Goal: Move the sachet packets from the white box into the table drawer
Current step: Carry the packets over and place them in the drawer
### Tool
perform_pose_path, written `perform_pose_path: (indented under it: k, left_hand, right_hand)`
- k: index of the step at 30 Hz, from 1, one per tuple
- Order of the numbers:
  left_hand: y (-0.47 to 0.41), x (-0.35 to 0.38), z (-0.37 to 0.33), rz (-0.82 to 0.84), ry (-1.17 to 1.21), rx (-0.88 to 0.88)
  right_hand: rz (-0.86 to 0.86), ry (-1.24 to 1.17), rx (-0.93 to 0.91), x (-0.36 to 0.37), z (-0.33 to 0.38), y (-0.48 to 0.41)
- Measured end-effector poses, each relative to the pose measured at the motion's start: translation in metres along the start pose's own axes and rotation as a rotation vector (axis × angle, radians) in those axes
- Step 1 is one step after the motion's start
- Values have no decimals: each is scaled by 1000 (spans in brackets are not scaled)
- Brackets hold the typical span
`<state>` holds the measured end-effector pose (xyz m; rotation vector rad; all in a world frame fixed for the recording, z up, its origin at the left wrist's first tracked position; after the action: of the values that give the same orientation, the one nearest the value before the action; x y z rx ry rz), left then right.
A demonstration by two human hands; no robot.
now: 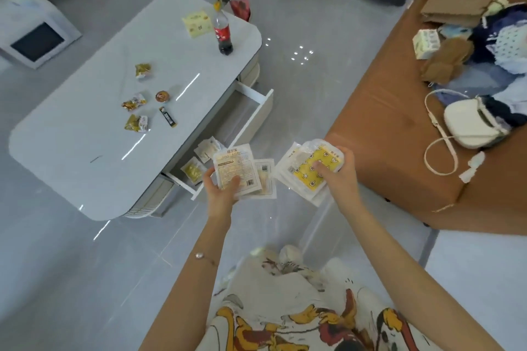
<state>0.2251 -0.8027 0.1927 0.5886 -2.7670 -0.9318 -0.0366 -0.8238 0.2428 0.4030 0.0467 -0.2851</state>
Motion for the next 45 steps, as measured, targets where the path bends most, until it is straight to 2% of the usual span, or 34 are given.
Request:
perform_pose_path:
  k: [10, 17, 21, 27, 34, 39, 45]
  left_hand:
    - [-97, -17, -36, -244, 156, -24]
    - [-175, -29, -52, -254, 232, -165]
    - [-220, -33, -42, -261, 223, -260]
    - [-295, -30, 16, -375, 295, -413]
    - [-430, -69, 136, -526, 423, -414]
    - [-498, -89, 207, -628, 367, -407]
    - [-524, -75, 234, -686, 238, -445]
  right_hand:
    - [193, 103, 21, 97, 43, -146]
    - [272, 155, 88, 162, 49, -228]
    - [297, 231, 157, 196, 26, -269]
    - [367, 377, 266, 263, -52, -336]
    - [406, 419, 381, 371, -220, -455]
    - [463, 558, 402, 423, -321, -510]
    - [470, 665, 437, 437, -364, -529]
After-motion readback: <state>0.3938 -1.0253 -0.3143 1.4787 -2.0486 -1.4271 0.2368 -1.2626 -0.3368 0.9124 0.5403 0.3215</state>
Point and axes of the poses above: each hand's wrist, its own y-axis away from the middle knuckle, its own x-axis out of the palm, z = x × y, the point moved 3 cm from there along -y, towards the middle knuckle, and after that the axes turned 1 degree about -x, right-handed, at the moved point
